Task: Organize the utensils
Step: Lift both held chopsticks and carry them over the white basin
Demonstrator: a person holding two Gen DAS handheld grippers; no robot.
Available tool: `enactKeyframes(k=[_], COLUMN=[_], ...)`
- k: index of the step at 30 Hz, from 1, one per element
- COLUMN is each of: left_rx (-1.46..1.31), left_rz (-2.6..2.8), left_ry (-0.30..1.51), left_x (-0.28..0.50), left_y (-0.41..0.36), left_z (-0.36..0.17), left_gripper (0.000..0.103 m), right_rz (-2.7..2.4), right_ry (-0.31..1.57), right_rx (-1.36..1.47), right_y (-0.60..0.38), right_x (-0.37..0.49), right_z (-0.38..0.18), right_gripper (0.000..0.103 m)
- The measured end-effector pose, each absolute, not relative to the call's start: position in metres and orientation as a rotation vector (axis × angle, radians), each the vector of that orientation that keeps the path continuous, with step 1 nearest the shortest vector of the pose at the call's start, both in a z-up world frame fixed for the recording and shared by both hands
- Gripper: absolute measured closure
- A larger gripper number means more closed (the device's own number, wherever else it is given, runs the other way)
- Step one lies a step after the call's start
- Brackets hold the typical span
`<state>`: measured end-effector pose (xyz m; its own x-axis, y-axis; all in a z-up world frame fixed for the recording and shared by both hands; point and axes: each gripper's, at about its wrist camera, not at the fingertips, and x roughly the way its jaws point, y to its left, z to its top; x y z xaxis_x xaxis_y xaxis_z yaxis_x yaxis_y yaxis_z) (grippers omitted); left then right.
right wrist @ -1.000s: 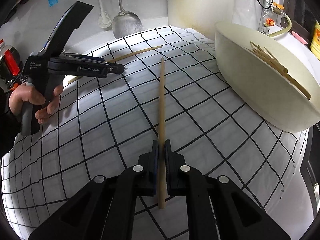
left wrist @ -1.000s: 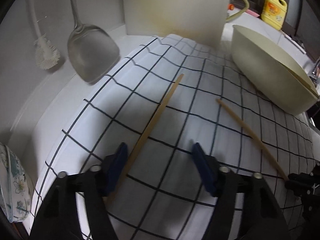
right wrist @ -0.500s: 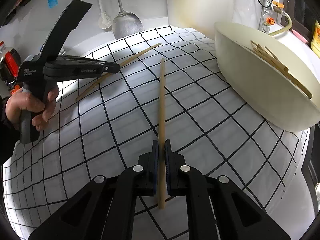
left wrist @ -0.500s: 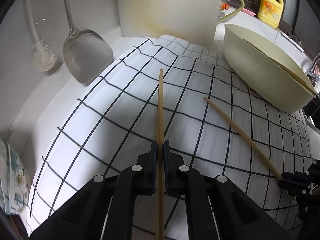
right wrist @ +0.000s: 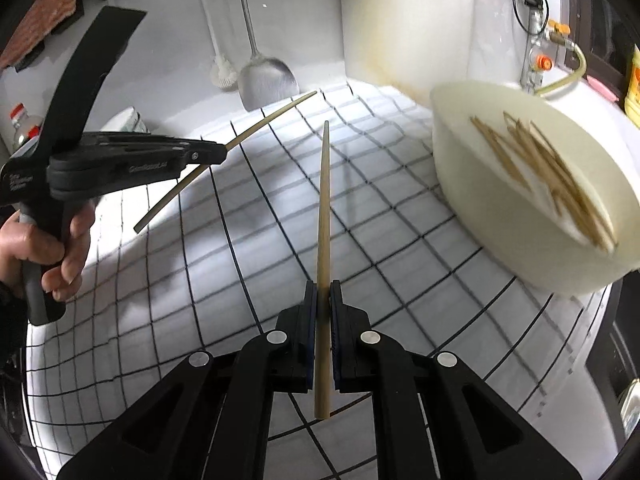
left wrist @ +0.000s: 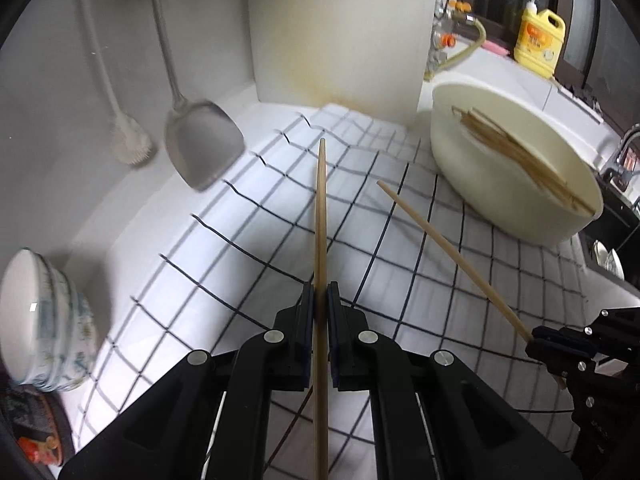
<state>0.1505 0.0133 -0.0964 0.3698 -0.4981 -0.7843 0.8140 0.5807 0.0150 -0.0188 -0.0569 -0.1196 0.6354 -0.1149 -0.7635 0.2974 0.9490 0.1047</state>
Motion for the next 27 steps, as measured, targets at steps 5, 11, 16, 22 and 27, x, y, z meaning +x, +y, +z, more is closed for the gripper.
enactKeyframes(k=[5,11,16,22,27], left_rx=[0.433,0.405,0.369,0.324,0.254], left_rz=[-0.834,-0.823,-0.816,-0.809,-0.801], left_ry=[0.778,0.741,0.727,0.722,0.733], left_x=[0.140,0.121,0.106,0.088,0.074], left_y=[0.016,0.005,-0.018,-0.058,-0.099], left_z=[-0.066,-0.033,-0.014,0.001,0.010], left_gripper=[0.096,0.096,0.096,0.096,0.096], right_rz=[-0.223,-0.222,-0.236,-0.263,-0.301], right_ry=[0.805,0.748,0.711,0.672,0.657], right_rx=[0.218,0.211,0.209,0.211,0.227], right_y=[-0.064,-0.086,-0.122,-0.175,-0.232], right_x=[-0.024,-0.038,-0.047,-0.057,-0.068], right_z=[-0.091,-0.055,-0.030,-0.009,-0.002], right_gripper=[0.097,0.097,0.097,0.097,0.097])
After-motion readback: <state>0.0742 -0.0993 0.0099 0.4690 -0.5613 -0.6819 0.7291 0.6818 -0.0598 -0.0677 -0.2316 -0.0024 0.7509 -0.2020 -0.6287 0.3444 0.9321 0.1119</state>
